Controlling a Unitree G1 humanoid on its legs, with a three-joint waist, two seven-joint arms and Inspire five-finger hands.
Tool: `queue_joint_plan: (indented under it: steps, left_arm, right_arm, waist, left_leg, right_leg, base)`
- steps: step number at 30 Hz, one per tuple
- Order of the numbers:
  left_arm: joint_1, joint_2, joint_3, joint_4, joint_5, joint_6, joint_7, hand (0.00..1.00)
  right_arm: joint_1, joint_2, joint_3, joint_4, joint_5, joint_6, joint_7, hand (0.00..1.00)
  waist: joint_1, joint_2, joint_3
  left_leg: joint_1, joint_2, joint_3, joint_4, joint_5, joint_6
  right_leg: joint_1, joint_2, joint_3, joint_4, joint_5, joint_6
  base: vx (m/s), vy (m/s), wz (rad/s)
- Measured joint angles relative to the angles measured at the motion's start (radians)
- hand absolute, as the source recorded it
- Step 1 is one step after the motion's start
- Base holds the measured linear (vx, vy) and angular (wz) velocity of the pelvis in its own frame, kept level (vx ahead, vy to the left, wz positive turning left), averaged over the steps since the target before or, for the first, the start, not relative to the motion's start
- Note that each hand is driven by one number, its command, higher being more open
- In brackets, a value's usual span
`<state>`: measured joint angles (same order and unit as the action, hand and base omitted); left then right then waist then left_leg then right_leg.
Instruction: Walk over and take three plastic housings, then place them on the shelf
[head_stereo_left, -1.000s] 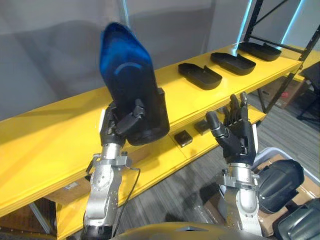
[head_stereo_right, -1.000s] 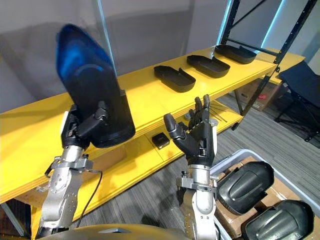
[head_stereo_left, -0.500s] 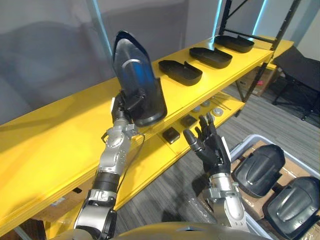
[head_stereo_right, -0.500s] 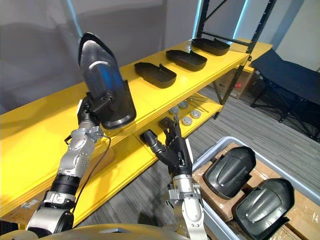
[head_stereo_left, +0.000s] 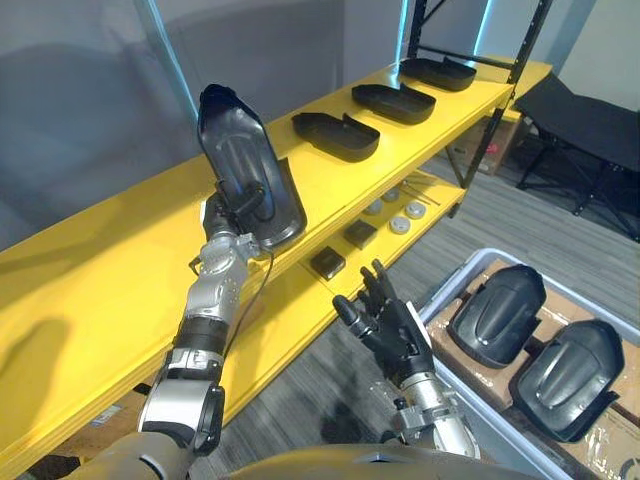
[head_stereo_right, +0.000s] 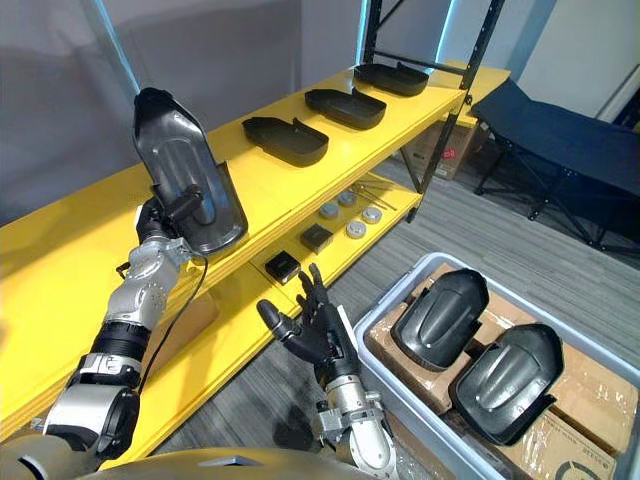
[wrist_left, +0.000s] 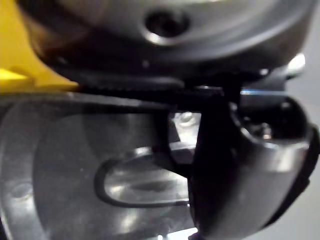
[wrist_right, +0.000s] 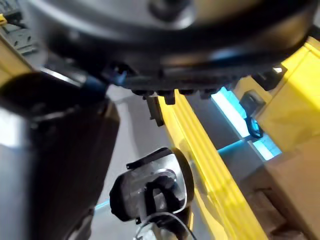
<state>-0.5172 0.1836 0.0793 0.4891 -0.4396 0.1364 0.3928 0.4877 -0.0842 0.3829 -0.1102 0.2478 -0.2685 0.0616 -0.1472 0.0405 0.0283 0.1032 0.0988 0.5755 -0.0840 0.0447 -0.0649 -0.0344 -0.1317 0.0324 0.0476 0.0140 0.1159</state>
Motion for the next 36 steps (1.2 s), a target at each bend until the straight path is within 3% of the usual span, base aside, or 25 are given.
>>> queue_joint_plan:
  steps: [3,14,15,25,36]
  left_arm:
    - [-0.031,0.006,0.023,0.05,-0.018,0.009,0.058,0.0]
    - [-0.102,0.024,0.089,0.059,-0.074,0.006,0.198,0.0]
    - [-0.102,0.025,0.096,0.062,-0.076,0.006,0.2,1.0]
    - [-0.117,0.082,0.111,0.121,-0.103,0.007,0.164,1.0]
    - [-0.163,0.111,0.146,0.173,-0.093,-0.005,0.219,1.0]
  right_arm:
    - [0.001,-0.001,0.019,0.0,0.006,0.007,-0.027,1.0]
    - [0.0,-0.032,0.083,-0.004,0.013,0.006,-0.098,1.0]
    - [0.001,-0.033,0.09,-0.004,0.013,0.006,-0.103,1.0]
    - [-0.014,-0.083,0.124,-0.013,0.013,0.006,-0.141,1.0]
    - [-0.036,-0.108,0.168,-0.013,0.019,0.005,-0.195,1.0]
  waist:
    - [-0.018,0.004,0.008]
    - [-0.021,0.003,0.05]
    - [-0.021,0.004,0.051]
    - [-0.015,-0.007,0.082]
    - [-0.02,-0.023,0.088]
  left_leg:
    - [-0.008,0.0,0.0,0.0,0.003,-0.001]
    - [-0.028,0.015,0.007,0.0,0.012,-0.004]
    - [-0.027,0.015,0.005,0.0,0.012,-0.004]
    - [-0.025,0.018,-0.007,0.0,0.02,-0.004]
    - [-0.023,0.018,-0.008,0.0,0.023,-0.003]
  right_leg:
    - [-0.008,0.004,0.0,0.0,0.002,-0.002]
    - [-0.031,0.017,0.007,0.0,0.012,-0.01]
    - [-0.03,0.017,0.006,0.0,0.012,-0.01]
    - [-0.023,0.009,-0.004,0.0,0.009,-0.015]
    - [-0.013,0.008,-0.008,-0.014,0.015,-0.014]
  base:
    - [0.0,-0.002,-0.02]
    - [0.0,-0.006,-0.02]
    - [0.0,0.0,0.04]
    - [-0.01,0.003,0.02]
    - [0.0,0.0,0.0]
